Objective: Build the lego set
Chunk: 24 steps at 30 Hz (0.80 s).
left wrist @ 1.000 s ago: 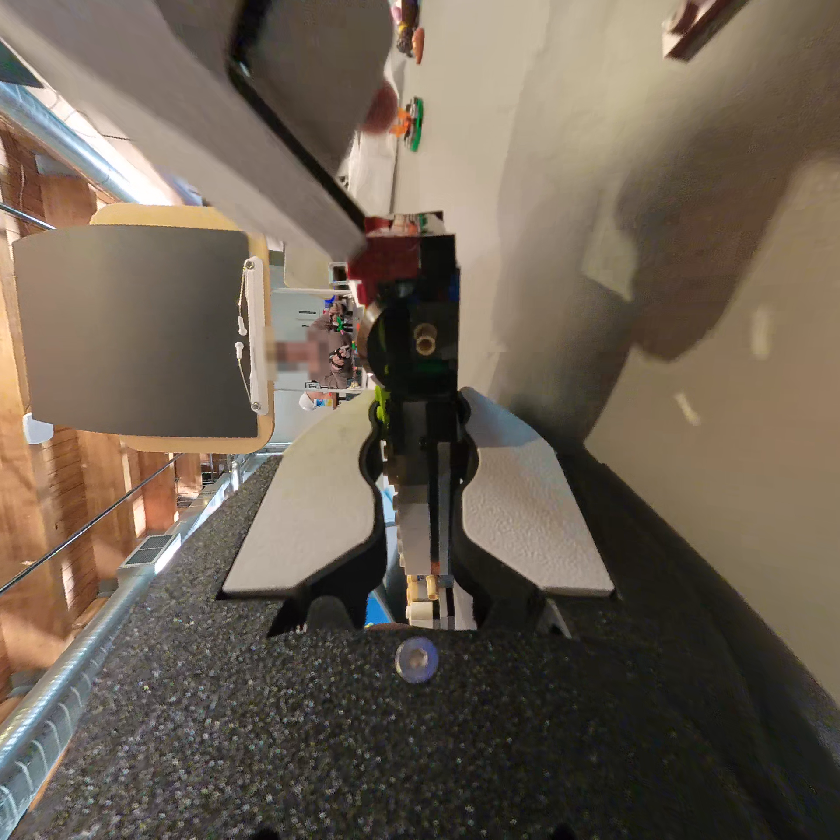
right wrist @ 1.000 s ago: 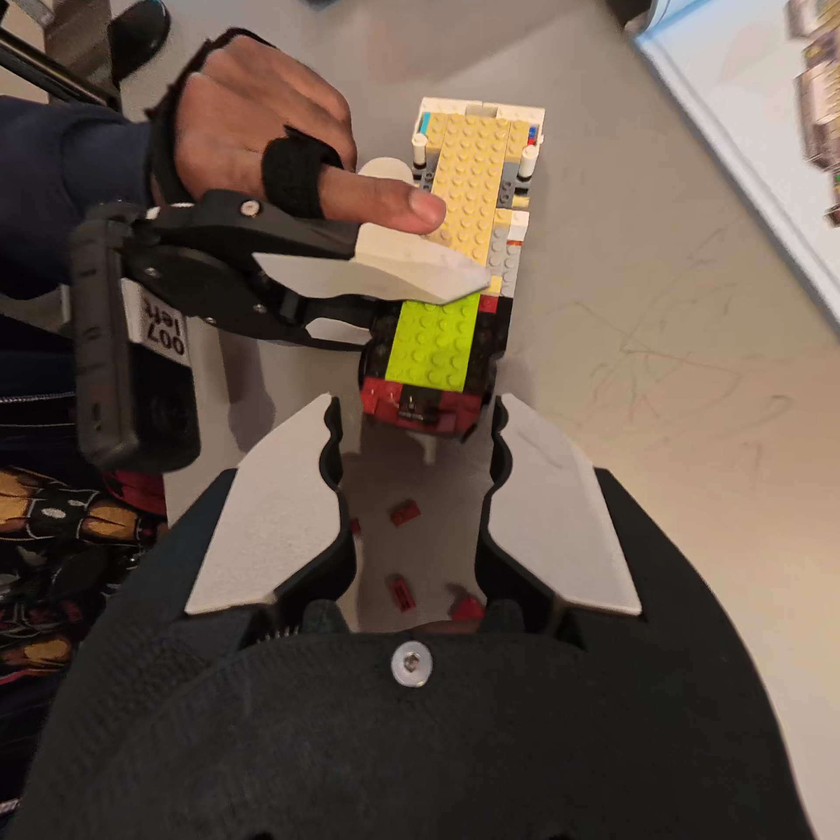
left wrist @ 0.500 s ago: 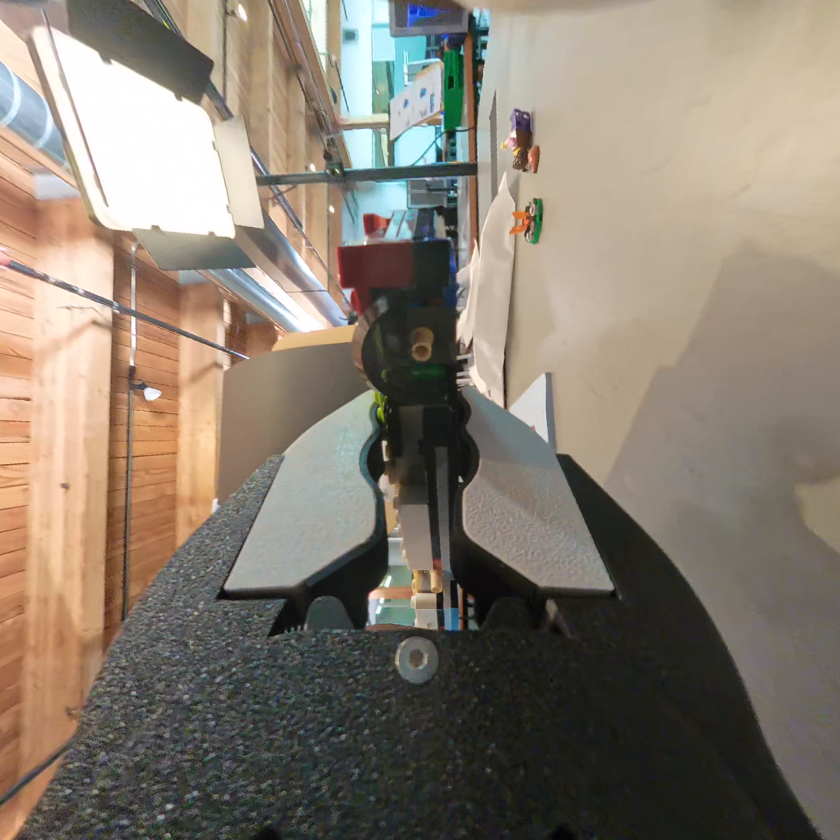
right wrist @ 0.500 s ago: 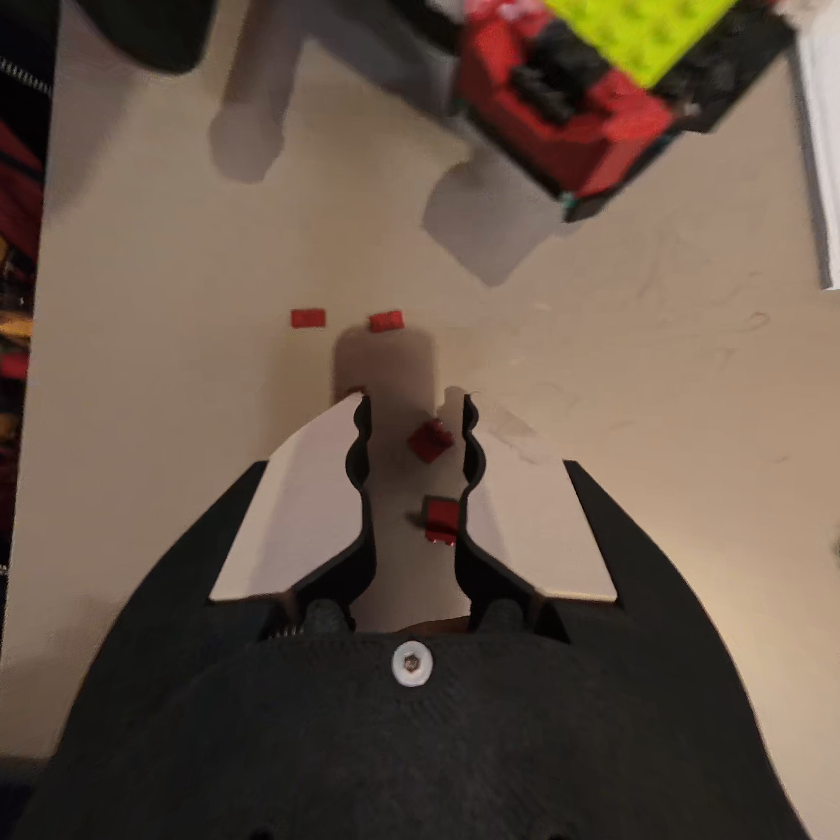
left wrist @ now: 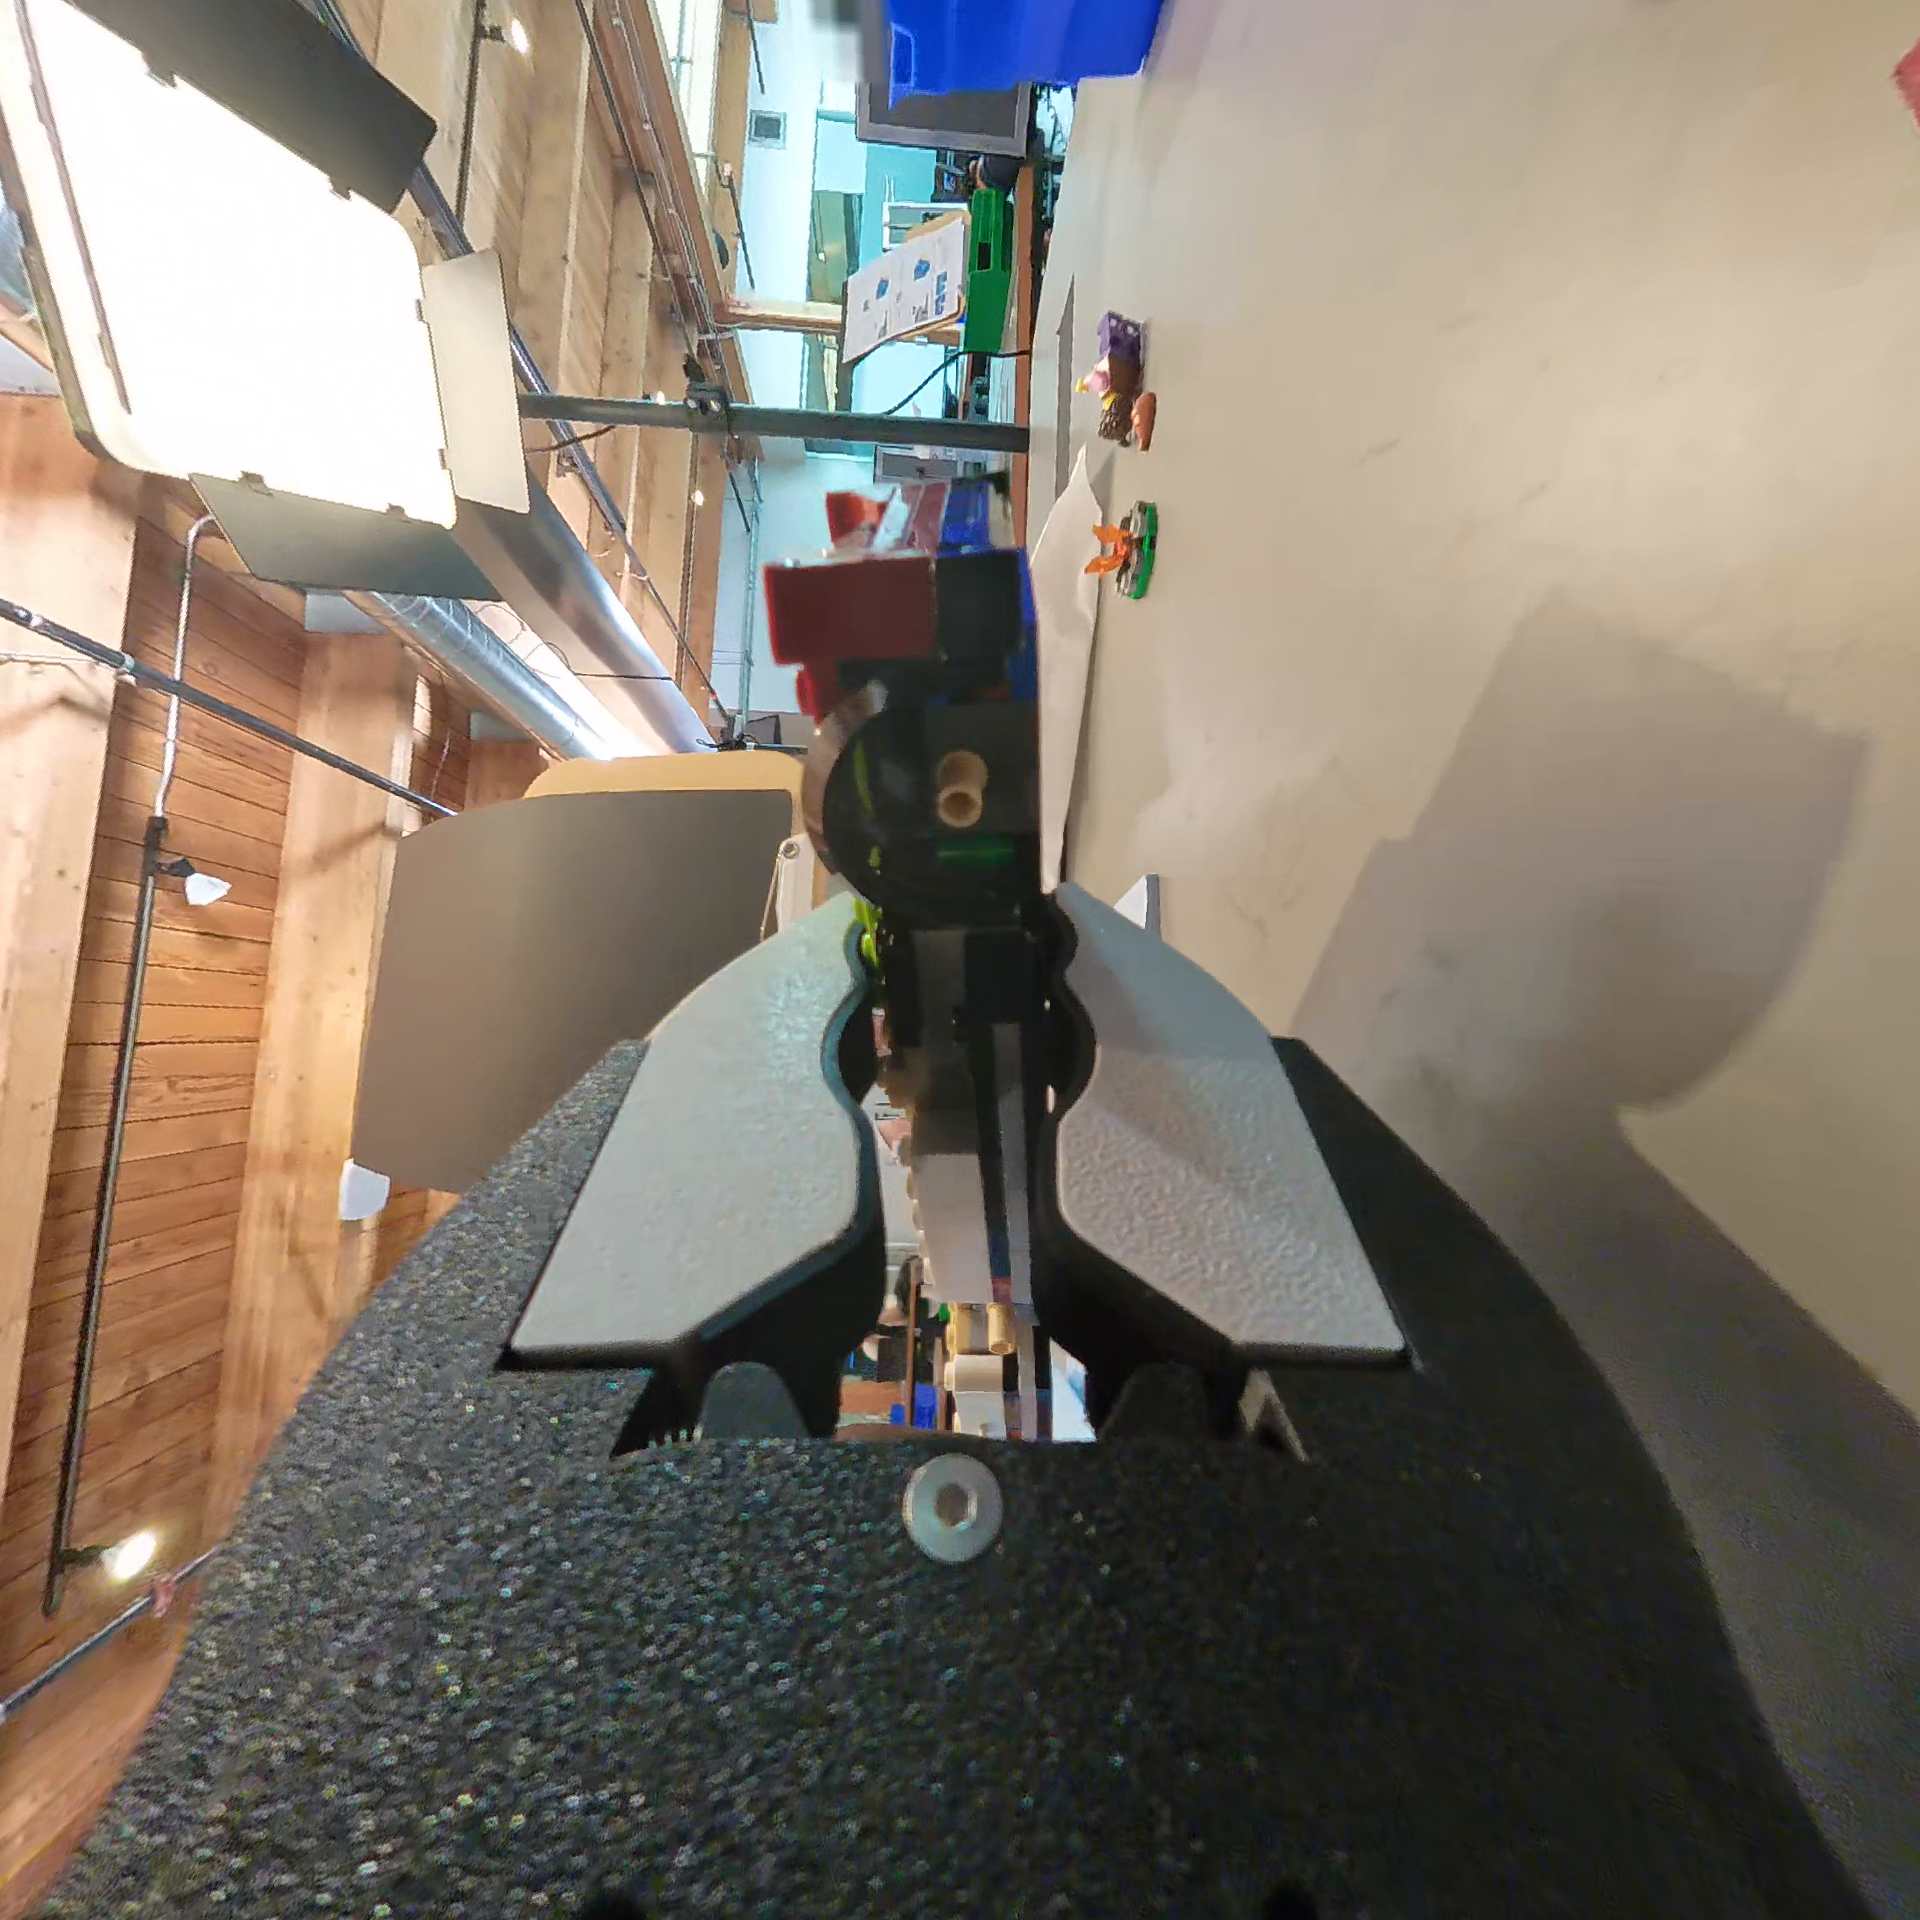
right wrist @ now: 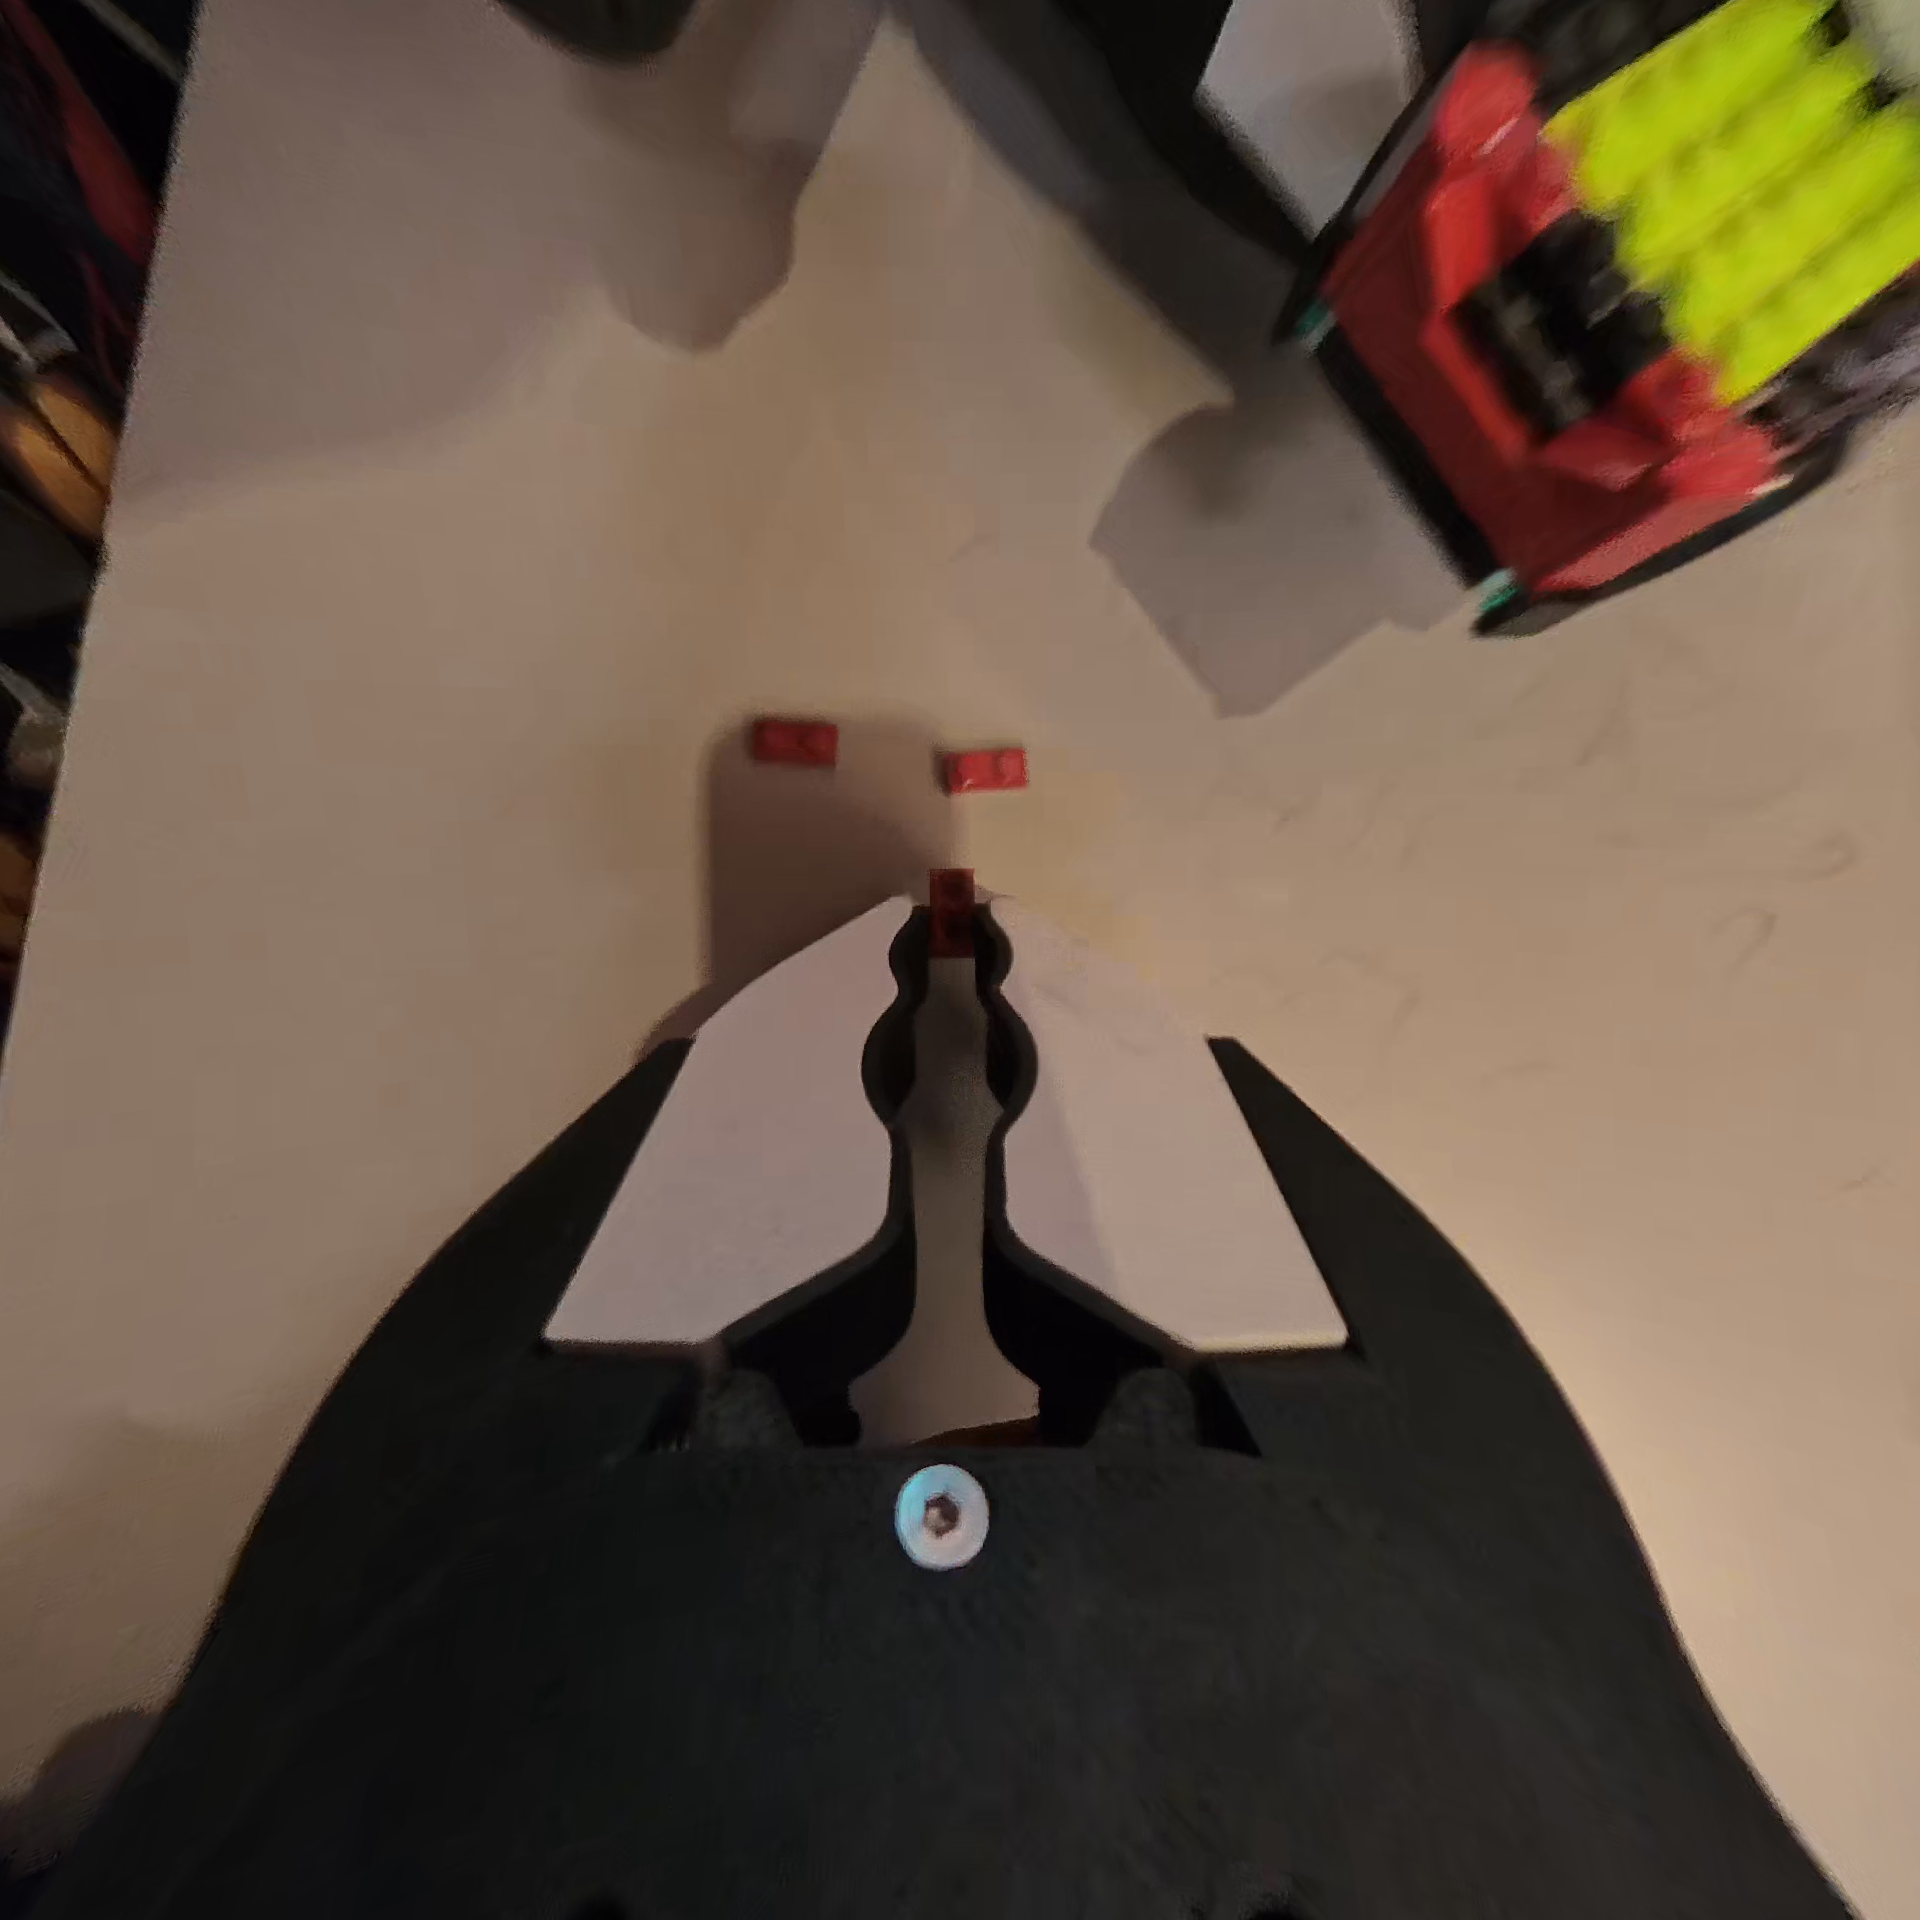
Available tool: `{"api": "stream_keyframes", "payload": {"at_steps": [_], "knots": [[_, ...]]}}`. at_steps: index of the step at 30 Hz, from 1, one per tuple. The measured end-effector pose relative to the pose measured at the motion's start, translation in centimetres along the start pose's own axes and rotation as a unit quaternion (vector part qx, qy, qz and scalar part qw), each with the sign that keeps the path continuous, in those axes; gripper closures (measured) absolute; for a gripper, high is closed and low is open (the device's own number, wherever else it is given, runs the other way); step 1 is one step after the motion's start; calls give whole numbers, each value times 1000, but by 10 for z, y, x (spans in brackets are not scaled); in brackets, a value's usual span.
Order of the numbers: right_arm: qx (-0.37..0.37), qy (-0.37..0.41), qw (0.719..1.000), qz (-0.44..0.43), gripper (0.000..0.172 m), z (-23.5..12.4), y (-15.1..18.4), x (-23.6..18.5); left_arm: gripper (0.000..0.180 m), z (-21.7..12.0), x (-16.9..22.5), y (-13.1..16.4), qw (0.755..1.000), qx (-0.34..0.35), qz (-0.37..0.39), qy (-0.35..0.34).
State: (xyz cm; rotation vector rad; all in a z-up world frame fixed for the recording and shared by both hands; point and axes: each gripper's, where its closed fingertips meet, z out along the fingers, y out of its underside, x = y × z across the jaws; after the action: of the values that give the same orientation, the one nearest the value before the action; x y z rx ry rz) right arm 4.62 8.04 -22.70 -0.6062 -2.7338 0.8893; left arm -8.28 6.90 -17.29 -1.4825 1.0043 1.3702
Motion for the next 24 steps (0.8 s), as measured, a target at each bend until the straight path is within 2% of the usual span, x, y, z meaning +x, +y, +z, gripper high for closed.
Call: {"api": "stream_keyframes", "payload": {"at_steps": [3, 6, 14, 19, 24], "knots": [[53, 27, 998, 4, 157, -12, -15, 10, 152, -3, 1, 2, 1000, 1, -15, 7], [69, 34, 997, 16, 152, -17, -17, 14, 152, -5, 1, 2, 1000, 1, -20, 11], [7, 63, 997, 36, 147, -11, 8, 27, 152, -5, 1, 5, 999, -6, -29, 19], [-5, 73, 996, 58, 147, -14, 15, 33, 151, -6, 1, 4, 999, -6, -33, 23], [-41, 55, 996, 60, 152, -7, 28, 27, 150, -6, 3, 1, 999, -3, -32, 29]]}}
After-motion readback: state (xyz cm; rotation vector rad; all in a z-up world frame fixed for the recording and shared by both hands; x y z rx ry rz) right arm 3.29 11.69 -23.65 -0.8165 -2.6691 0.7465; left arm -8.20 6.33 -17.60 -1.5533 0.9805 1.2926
